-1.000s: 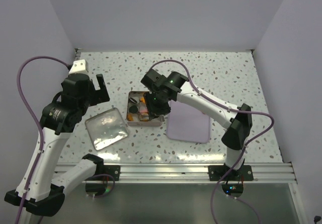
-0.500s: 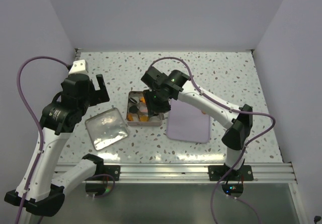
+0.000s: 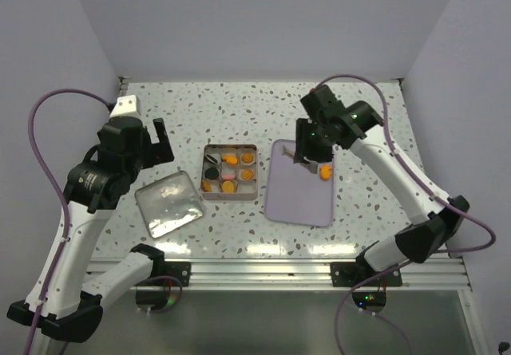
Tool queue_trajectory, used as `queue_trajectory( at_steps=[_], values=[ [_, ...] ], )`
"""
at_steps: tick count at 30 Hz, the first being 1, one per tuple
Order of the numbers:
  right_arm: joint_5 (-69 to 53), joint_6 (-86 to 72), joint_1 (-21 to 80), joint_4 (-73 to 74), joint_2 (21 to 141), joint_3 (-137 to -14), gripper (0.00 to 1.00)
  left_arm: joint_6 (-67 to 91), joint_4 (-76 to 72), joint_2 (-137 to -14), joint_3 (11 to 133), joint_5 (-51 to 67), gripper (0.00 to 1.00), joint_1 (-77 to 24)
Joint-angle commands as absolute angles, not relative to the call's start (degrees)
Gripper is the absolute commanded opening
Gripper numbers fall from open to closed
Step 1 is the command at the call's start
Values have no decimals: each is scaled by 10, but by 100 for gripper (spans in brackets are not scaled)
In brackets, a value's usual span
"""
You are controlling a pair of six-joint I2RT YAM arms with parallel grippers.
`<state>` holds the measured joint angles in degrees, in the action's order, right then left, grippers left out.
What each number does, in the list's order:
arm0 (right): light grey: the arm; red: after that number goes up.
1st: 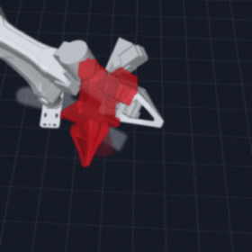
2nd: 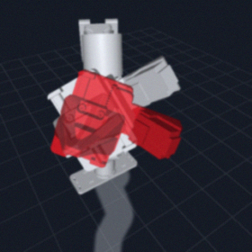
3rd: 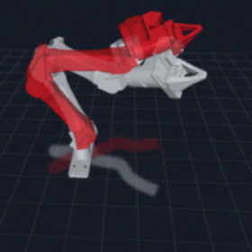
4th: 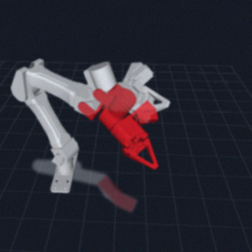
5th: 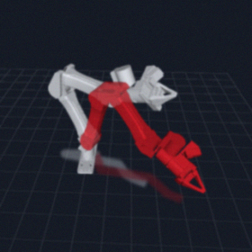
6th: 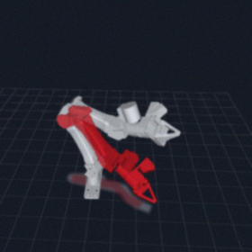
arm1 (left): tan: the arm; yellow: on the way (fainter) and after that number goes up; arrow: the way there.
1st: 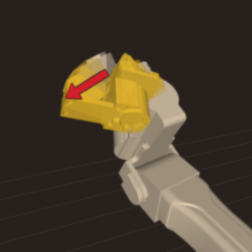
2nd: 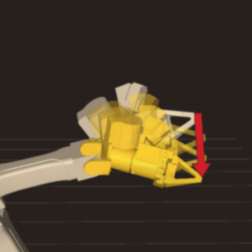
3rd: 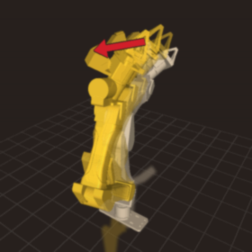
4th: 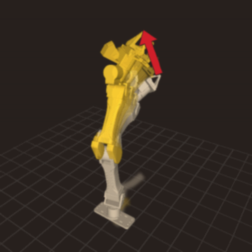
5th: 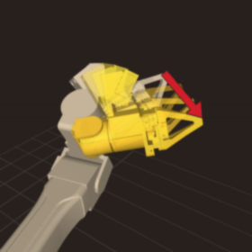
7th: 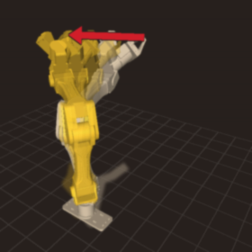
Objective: Pack the cookies
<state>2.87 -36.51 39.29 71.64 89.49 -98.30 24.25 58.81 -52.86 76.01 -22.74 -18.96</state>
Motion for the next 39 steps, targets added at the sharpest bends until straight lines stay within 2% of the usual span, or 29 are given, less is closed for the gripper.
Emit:
queue_trajectory(
  at_steps=[1,6,12,39],
  values=[
    [56,-340,338,744,830,-927,47,229,574,-533,765,-223,100,-193],
    [62,-337,286,741,777,-842,48,227,563,-548,766,-211,100,-192],
    [61,-336,256,724,766,-774,49,220,554,-562,768,-205,100,-193],
    [33,-316,207,669,824,-749,49,200,548,-561,757,-221,100,-194]
  ],
)
